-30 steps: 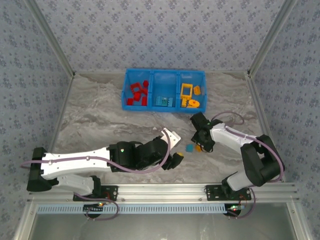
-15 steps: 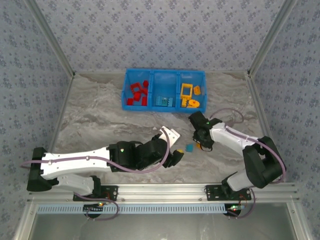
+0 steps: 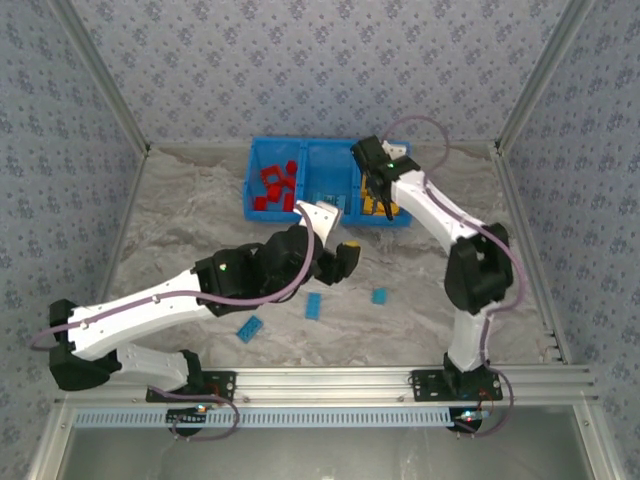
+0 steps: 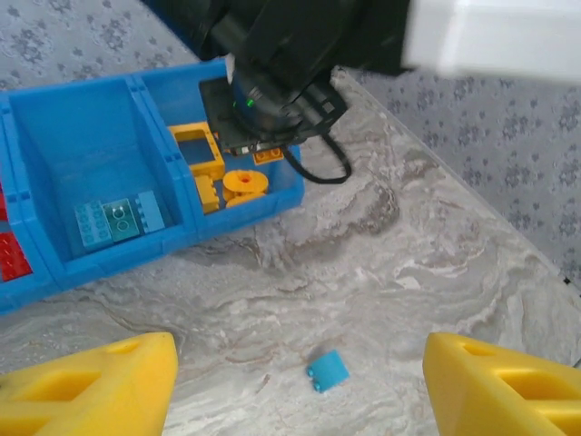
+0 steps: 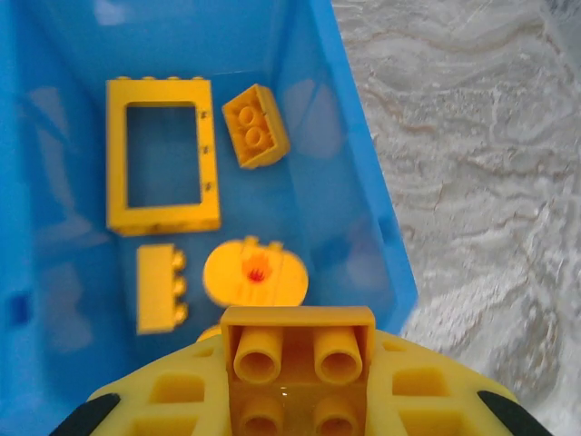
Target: Sort the legos into containers by color
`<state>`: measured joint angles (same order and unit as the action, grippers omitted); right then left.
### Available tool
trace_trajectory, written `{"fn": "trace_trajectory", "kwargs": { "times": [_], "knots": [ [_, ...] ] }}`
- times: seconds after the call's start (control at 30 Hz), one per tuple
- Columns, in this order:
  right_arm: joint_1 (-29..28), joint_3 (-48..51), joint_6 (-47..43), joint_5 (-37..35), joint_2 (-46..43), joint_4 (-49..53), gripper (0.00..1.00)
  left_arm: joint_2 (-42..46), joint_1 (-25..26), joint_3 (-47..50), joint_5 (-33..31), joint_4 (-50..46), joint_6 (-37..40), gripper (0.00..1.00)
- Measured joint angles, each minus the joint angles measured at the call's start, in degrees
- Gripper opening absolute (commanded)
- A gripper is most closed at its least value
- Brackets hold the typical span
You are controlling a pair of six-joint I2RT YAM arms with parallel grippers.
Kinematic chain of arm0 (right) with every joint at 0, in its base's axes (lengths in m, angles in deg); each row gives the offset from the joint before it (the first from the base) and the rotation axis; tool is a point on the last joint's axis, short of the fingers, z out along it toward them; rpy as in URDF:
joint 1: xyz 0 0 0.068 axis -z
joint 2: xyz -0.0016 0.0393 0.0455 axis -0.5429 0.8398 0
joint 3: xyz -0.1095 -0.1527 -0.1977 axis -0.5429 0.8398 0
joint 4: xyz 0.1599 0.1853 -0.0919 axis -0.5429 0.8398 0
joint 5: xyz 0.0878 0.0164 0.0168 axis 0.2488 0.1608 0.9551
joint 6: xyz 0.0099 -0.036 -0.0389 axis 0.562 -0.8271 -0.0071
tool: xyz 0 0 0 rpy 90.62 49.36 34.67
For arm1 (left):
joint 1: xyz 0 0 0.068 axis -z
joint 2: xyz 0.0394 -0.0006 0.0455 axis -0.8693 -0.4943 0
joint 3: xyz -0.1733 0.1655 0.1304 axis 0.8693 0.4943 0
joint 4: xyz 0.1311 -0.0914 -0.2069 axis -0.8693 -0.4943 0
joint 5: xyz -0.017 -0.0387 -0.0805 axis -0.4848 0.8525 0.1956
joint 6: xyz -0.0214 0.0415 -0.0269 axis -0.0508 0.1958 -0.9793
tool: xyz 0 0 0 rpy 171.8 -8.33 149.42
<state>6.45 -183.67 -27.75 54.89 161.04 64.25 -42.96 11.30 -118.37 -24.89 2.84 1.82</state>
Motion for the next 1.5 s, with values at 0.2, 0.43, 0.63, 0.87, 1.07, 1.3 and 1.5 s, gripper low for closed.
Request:
{"fn": "trace_trajectory", "kwargs": {
  "times": [0.2,0.43,0.63,0.87,1.07,1.3,1.5],
  "knots": [
    [3.04,-9.09,-4.76,-2.29,12.37,3.82,0.17,0.09,-3.23,-2.64,-0.04,0.0,-0.04,0.72],
    [4.37,-18.84,-7.76,-3.19,21.33,5.99,0.18,0.15,-4.94,-2.69,-0.9,-0.31,-0.48,0.72],
    [4.68,-22.51,-8.98,-3.08,25.4,7.39,0.38,0.22,-4.94,-2.69,-0.87,-0.72,-1.05,0.73],
    [3.8,-22.91,-10.03,-3.13,24.85,8.26,0.56,0.33,-4.94,-2.69,-1.36,-4.85,-4.0,0.72],
    [2.84,-23.69,-10.29,-3.13,19.71,8.76,0.54,0.59,-4.94,-1.22,-1.84,-10.71,-9.44,0.73],
    [-3.28,-8.87,-12.41,-0.17,-4.46,1.01,0.56,3.93,-11.67,8.81,1.16,-20.7,-20.7,0.72],
    [-15.04,20.37,-15.3,15.93,-35.69,-13.79,0.56,8.04,-15.45,25.81,6.19,-28.41,-29.86,0.74]
  ]
}}
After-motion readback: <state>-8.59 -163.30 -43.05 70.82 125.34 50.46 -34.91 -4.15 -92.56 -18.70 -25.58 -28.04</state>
